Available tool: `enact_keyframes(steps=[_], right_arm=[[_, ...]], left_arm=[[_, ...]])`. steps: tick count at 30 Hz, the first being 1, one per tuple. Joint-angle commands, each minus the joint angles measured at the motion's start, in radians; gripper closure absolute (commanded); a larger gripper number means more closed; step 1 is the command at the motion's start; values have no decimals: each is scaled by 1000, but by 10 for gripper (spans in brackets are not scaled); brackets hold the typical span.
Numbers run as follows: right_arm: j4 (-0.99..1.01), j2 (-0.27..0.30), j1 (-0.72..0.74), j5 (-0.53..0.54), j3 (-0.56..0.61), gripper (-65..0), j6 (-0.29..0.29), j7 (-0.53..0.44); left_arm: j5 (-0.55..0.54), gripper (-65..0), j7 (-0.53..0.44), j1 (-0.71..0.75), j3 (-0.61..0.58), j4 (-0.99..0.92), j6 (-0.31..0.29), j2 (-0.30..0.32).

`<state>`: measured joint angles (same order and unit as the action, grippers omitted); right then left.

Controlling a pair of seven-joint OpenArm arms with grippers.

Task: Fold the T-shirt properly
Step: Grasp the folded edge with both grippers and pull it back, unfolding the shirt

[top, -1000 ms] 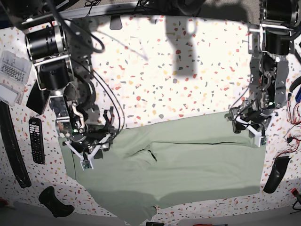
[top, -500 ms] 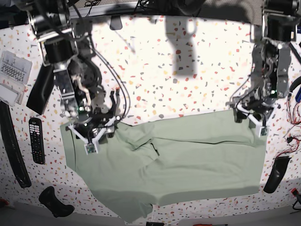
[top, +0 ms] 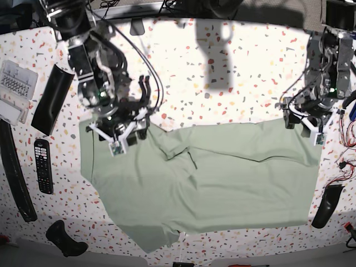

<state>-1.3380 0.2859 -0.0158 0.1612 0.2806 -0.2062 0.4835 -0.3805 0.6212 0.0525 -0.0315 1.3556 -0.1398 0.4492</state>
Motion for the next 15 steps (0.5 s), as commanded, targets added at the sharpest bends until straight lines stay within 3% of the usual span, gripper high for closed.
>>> enact_keyframes(steps=[1, 5, 9, 15], right_arm=[[-11, 8, -28, -4, 6, -329, -18, 102], [-83, 8, -93, -15, 6, -329, -18, 108], [-146, 8, -145, -63, -8, -329, -10, 109], [-223, 8, -234, -53, -101, -329, -11, 112]], left_arm=[[14, -360, 73, 23, -1, 11, -6, 12], [42, -360, 67, 68, -1, 84, 2, 12], [132, -360, 68, 100, -1, 153, 84, 14], [145, -360, 76, 145, 0, 191, 88, 18]])
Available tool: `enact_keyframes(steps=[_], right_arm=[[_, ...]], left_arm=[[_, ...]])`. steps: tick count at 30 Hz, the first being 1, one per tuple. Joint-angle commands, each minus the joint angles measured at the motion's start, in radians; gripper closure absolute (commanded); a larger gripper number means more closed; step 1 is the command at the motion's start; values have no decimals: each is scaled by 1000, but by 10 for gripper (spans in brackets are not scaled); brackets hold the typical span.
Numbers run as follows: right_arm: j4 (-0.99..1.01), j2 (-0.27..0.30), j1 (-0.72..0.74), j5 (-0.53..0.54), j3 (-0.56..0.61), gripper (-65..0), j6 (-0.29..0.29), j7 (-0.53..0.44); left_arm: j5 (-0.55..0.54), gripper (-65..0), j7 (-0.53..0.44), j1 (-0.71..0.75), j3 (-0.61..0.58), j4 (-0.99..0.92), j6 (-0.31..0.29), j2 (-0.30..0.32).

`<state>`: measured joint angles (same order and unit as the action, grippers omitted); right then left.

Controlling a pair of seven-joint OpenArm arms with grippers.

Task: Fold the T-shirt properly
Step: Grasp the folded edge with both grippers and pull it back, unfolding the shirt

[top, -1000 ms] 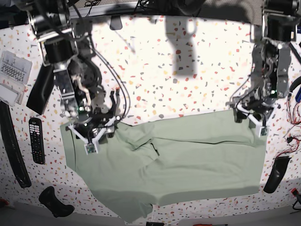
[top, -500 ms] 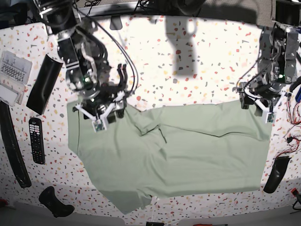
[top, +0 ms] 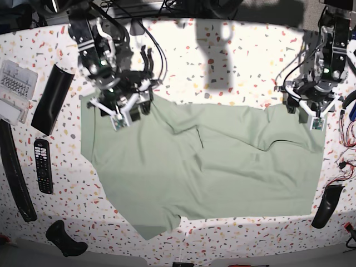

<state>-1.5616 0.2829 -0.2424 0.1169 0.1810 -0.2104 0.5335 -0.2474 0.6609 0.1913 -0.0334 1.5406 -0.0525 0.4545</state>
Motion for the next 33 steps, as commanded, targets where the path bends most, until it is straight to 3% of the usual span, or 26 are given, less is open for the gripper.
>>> enact_keyframes(steps=[1, 7, 12, 24, 33], right_arm=[[-10, 11, -24, -9, -18, -329, -6, 62], [-49, 11, -103, -9, -81, -329, -6, 58], [-72, 11, -145, -8, -83, -329, -6, 58], [-188, 11, -264, -9, -83, -329, -7, 59], [-204, 11, -330, -13, -83, -329, -7, 60]], left_arm=[[13, -360, 40, 11, 2, 6, 0, 12], [44, -360, 63, 17, 2, 6, 1, 27], [-26, -360, 80, 38, 2, 18, 0, 64], [-14, -360, 102, 237, 8, 234, 1, 77], [45, -360, 120, 322, 132, 290, 1, 78]])
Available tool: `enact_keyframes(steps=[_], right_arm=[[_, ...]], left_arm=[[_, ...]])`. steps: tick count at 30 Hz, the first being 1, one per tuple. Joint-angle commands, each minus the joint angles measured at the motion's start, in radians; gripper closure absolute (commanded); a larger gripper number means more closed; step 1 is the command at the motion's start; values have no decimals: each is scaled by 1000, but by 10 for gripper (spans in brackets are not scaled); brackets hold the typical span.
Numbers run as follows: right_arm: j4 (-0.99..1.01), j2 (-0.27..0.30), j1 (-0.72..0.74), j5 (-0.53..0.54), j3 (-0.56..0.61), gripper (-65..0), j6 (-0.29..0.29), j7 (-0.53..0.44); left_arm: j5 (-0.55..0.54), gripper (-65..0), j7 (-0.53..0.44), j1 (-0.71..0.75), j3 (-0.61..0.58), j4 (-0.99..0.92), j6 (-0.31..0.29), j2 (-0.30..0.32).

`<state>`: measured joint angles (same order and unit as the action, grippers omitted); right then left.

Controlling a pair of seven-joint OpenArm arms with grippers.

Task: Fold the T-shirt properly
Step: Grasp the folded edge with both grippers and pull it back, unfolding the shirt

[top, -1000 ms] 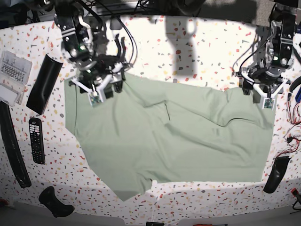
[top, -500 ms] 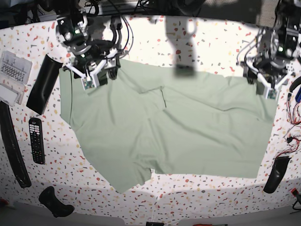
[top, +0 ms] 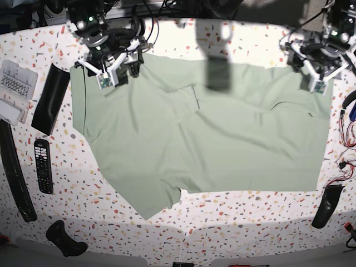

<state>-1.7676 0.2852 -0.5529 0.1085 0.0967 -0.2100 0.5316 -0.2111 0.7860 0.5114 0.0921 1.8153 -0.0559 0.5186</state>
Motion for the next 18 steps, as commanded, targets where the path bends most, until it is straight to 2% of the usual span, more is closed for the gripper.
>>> enact_keyframes(steps=[1, 5, 12, 18], right_arm=[[1, 9, -26, -4, 2, -329, -7, 61], [-31, 9, -60, -4, 2, -329, -8, 60], [-119, 9, -116, -5, 1, -329, -8, 68], [-131, 9, -135, -129, 0, -329, -7, 91]], left_arm=[[10, -360, -5, 9, 24, 16, 4, 14], [8, -360, -5, 37, 73, 18, 4, 13], [-43, -360, 0, 64, 77, 36, 3, 11], [-39, -360, 3, 125, 77, 111, 3, 11]])
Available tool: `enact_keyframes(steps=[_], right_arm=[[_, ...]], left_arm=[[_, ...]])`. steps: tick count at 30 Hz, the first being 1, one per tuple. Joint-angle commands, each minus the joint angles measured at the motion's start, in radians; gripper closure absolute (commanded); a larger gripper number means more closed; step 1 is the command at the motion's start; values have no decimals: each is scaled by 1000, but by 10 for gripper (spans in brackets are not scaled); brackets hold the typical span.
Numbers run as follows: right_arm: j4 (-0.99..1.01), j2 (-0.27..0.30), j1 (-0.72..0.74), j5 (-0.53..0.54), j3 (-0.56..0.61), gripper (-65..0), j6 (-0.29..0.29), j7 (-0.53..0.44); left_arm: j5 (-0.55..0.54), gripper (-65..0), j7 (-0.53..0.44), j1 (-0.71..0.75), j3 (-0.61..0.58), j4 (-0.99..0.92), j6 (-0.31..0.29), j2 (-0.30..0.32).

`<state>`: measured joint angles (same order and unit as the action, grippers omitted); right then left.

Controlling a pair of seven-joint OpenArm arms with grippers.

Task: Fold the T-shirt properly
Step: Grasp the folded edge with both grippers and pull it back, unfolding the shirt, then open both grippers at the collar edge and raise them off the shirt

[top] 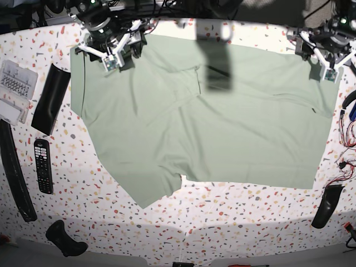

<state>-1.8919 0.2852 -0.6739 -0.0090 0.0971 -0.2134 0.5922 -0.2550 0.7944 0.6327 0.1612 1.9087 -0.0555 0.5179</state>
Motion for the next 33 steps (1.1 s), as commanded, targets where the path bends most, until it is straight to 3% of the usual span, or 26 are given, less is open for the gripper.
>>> enact_keyframes(steps=[1, 6, 15, 23, 33], right_arm=[[-6, 9, -20, -19, 0, -329, -3, 31], [-6, 9, -39, -18, 0, -329, -3, 30], [-6, 9, -42, -18, 0, -329, -3, 25], [-6, 10, -42, -15, 0, -329, -3, 14], [-6, 78, -44, -18, -23, -329, -3, 42]], left_arm=[[10, -360, -6, 16, 8, 29, 3, 12], [57, -360, -21, 37, 8, 85, 4, 12], [-34, -360, -228, -96, 8, 51, -4, 6], [-42, -360, -226, -225, 8, -243, -96, -60], [-34, -360, -130, -130, 8, -176, -98, -60]])
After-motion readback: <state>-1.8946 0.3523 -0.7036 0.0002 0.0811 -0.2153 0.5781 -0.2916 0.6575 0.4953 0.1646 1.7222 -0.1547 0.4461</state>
